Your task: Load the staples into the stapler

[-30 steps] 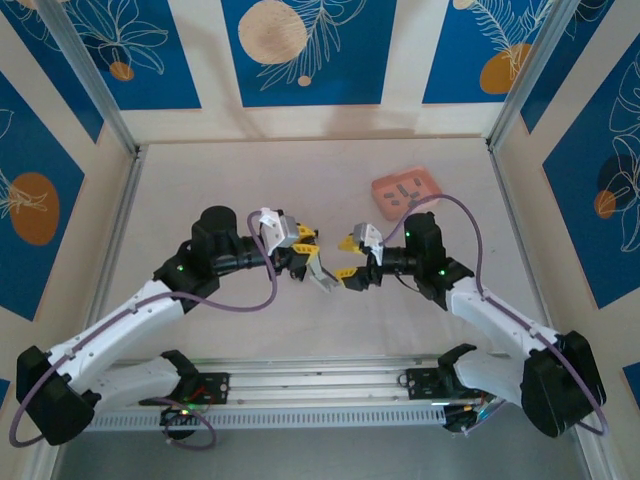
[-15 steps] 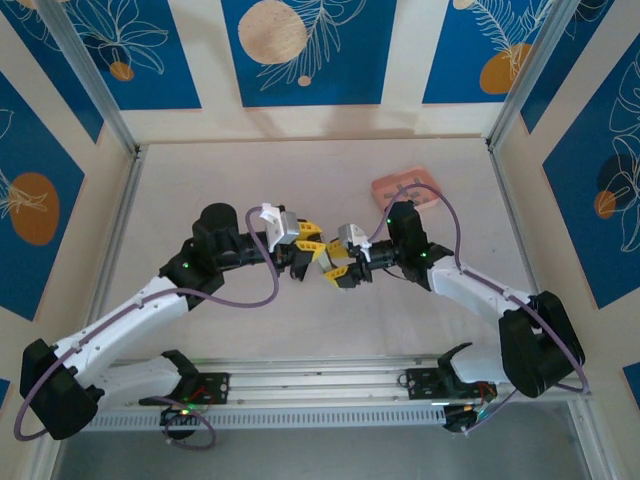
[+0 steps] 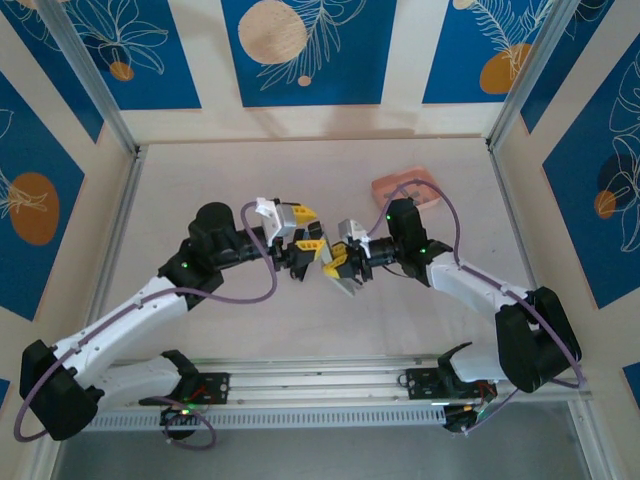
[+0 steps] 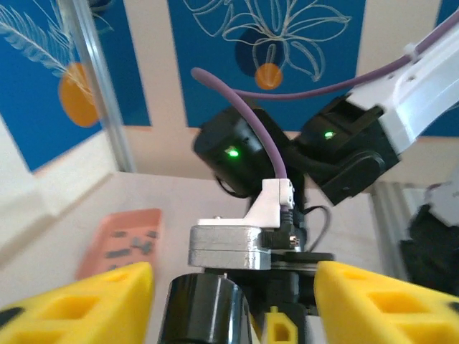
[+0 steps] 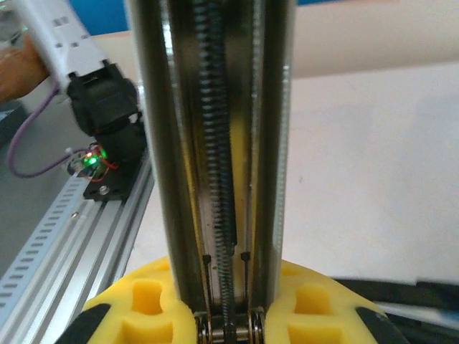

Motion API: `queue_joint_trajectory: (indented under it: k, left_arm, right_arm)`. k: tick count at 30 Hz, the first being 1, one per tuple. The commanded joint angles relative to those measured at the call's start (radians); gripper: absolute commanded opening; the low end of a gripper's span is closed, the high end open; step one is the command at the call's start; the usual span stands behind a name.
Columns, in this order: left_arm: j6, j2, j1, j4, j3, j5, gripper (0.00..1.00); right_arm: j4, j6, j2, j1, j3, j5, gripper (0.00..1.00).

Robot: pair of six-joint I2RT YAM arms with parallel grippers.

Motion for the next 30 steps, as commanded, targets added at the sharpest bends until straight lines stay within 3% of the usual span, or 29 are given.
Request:
queue_joint_trajectory:
  k: [1, 5, 9, 16, 30]
  left_arm:
    - [-0.059, -0.029, 0.005, 0.051, -0.044, -0.222, 0.74]
    - [-0.153, -0.033, 0.007, 0.004, -0.107, -0.529, 0.83]
    - [-0.223, -0.008, 0.017, -0.080, -0.149, -0.687, 0.86]
    - [-0.328, 0.077, 0.031, -0.101, -0.184, -0.697, 0.86]
    - [-0.443, 0.195, 0.042, -0.087, -0.206, -0.674, 0.86]
  right_arm:
    - [-0.028, 0.218, -0.065, -0.004, 0.012, 0.193, 0.00]
    - [-0.150, 0.445, -0.082, 0.009, 0.040, 0.466, 0.00]
    - [-0.280, 0.609, -0.052, 0.040, 0.092, 0.700, 0.00]
    - [-0.483, 0.720, 0.129, 0.080, 0.267, 0.907, 0.00]
    - [-0.676, 0.781, 0.553, 0.080, 0.619, 1.062, 0.00]
